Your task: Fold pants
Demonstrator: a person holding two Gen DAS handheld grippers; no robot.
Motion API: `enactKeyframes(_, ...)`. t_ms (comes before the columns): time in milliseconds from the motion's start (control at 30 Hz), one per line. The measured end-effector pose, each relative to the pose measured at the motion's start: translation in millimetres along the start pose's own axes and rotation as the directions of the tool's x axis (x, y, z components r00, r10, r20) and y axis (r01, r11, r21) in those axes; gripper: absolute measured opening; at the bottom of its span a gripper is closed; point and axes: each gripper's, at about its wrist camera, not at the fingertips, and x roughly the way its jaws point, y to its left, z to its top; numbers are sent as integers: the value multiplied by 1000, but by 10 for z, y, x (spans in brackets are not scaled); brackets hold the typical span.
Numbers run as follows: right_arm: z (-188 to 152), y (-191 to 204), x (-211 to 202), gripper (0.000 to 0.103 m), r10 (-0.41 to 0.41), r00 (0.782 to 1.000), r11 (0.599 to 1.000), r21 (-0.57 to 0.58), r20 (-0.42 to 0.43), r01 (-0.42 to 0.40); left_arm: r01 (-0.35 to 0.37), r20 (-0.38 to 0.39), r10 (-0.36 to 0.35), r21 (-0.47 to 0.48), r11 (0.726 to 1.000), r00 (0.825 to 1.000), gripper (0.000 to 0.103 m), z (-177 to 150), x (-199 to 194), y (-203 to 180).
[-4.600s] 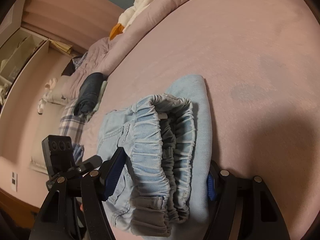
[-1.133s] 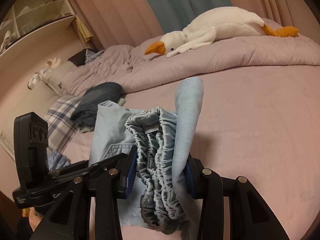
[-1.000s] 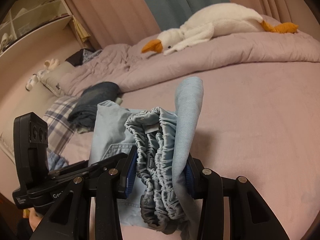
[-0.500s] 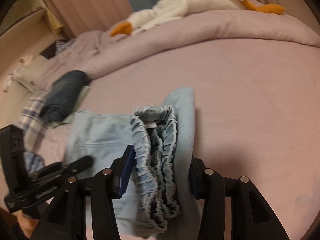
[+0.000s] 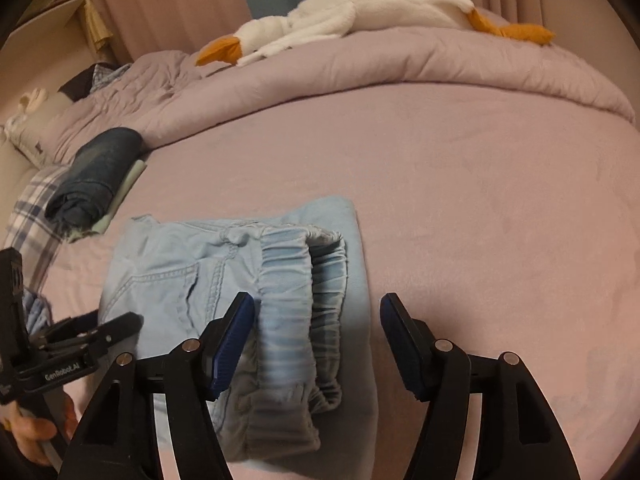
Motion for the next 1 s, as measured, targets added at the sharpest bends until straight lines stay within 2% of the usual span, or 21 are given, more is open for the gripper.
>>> enactKeyframes(100,-25,27,-37,65,-5,1000,1000,-23,-3,5,0,7,0,-3,1000,1000,72,-40,-54,14)
enactKeyframes(267,-107,-3,-64,65,41,999,999,-16,-29,-42,-14,20,14,38,999,1000,71,-133,-129,-54)
enactKeyframes(400,-200,2,43,65,15,998,999,-30,-69,-17,-38,22,37,77,996,999,71,-183,-89,-99)
enactKeyframes(567,-224,-72,81,66,47,996,999,21,-77,-45,-43,32,41,81,996,999,72,-202,-96,-103)
enactKeyframes(867,-345,-55,-167,65,59,998,998,7,-29,-59,5,54,-9,77,997,998,70,-400,-318,-131)
enactKeyframes(967,-331,32,-338,65,-15,998,999,-40,65,17,41,88,-47,67,997,995,69,-365,-379,-147)
enactKeyframes(1000,-309,87,-394,65,-16,995,998,-65,100,23,56,95,-62,64,996,994,69,-352,-394,-164)
